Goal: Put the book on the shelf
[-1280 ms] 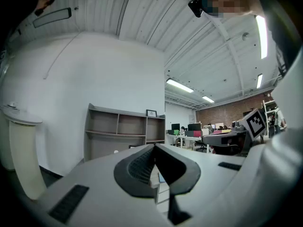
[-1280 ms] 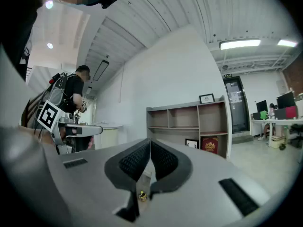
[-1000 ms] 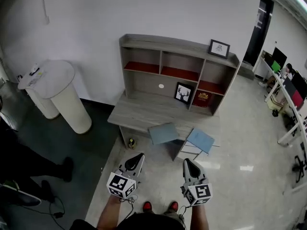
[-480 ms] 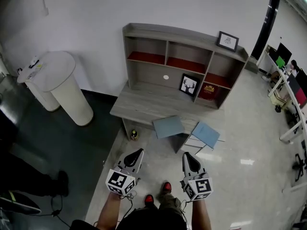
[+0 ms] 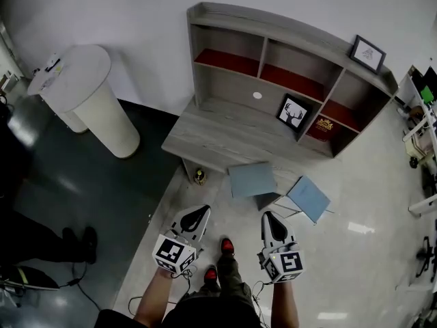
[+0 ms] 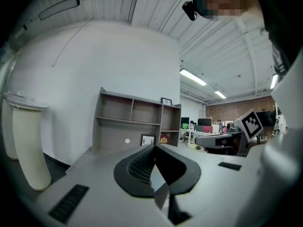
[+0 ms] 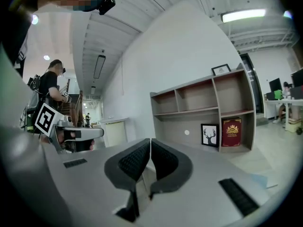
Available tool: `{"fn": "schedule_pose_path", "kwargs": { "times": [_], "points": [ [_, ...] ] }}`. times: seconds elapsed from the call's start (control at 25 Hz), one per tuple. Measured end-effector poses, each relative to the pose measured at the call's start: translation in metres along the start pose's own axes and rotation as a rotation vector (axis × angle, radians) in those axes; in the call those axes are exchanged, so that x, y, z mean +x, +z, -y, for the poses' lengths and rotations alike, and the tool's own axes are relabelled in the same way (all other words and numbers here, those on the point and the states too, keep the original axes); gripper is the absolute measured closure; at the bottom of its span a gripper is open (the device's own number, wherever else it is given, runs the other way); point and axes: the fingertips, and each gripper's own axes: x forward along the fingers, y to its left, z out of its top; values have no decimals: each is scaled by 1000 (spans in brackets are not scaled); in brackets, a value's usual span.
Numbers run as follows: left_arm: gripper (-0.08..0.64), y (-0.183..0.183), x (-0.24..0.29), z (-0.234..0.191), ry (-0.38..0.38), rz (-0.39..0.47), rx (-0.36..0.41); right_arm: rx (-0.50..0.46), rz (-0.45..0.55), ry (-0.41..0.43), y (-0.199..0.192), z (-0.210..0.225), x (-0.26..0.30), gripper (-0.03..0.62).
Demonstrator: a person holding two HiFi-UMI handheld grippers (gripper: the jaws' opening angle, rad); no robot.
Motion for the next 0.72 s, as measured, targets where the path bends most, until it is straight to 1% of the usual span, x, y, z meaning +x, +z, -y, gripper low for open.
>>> {"fn": "schedule_pose_path", "kwargs": {
  "times": [0.2,0.36,0.56,0.72],
  "points": [
    [554,-22,49,-17,1,-50,-29,39,-90,-6,-33,35,40,561],
    [554,-43,86,-29,-12,-88,-34,74,-131,-1,-57,61,70,561],
    [554,-77,116,-46,-6,-152,-58,140,-193,21,-98,78,99,561],
    [554,-105,132,-57,4,-199,-82,161,-244,43,-135,86,115,561]
  ]
}}
